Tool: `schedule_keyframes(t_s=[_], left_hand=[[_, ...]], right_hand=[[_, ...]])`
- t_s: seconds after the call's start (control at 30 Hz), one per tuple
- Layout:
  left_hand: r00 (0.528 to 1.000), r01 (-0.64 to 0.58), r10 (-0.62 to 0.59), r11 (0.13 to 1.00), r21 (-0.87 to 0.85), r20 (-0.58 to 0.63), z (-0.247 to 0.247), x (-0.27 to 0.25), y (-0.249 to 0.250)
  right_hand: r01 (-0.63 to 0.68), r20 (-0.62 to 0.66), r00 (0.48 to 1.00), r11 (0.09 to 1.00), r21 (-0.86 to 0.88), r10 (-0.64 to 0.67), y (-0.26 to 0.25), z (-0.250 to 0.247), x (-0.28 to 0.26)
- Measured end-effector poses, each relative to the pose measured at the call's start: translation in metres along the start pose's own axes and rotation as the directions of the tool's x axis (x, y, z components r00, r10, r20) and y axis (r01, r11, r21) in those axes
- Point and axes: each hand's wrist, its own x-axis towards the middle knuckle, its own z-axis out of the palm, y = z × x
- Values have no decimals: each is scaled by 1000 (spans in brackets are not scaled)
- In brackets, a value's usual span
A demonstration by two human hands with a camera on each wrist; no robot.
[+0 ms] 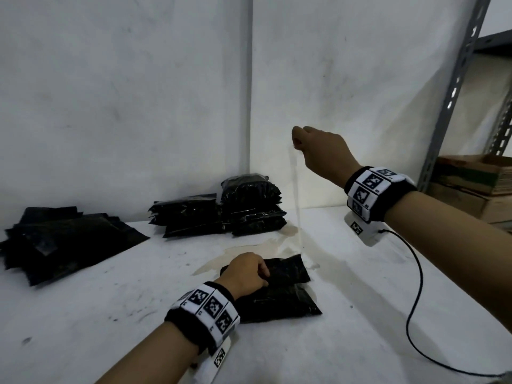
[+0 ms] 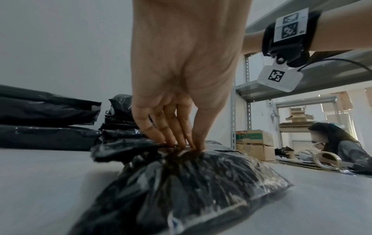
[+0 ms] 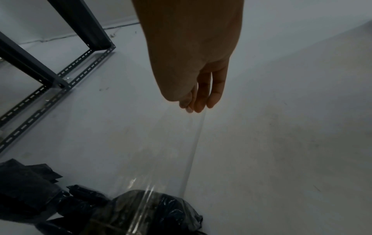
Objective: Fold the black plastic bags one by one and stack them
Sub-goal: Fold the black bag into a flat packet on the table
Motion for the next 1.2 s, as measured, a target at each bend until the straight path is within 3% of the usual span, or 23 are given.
schedule_keyframes(t_s=[0.17, 0.3, 0.6, 0.67, 0.73, 0.8, 0.87, 0.93, 1.07, 1.2], left_hand=[[1000, 21, -15, 975, -220, 26, -3, 4, -5], [996, 12, 11, 969, -248, 89, -6, 5, -7], [996, 92, -86, 921, -378, 33, -7, 16, -10], [984, 158, -176, 786, -598, 29, -8, 17, -7], [966, 220, -235, 508, -833, 112, -12, 16, -1], [944, 293, -232, 250, -923, 237, -19, 15, 5], [924, 355, -185, 87, -931, 335, -25, 16, 10], [914, 384, -128, -30, -923, 385, -28, 18, 15], [895, 409, -109, -185, -894, 432, -32, 23, 28], [913, 280, -198, -331, -901, 357, -31, 27, 31]], right_hand=[[17, -27, 999, 1000, 25, -17, -9, -10, 1], [29, -58, 998, 999, 41, -26, -13, -16, 5], [45, -109, 993, 993, 111, -33, -24, -22, 10], [52, -117, 992, 991, 120, -38, -27, -24, 11], [54, -126, 991, 989, 138, -37, -30, -26, 12], [57, -134, 990, 987, 151, -37, -34, -27, 13], [46, -140, 990, 986, 163, -23, -36, -29, 14], [38, -143, 990, 983, 177, -13, -38, -29, 14], [31, -139, 990, 981, 193, -4, -40, -30, 14], [16, -131, 991, 978, 206, 11, -36, -30, 12]])
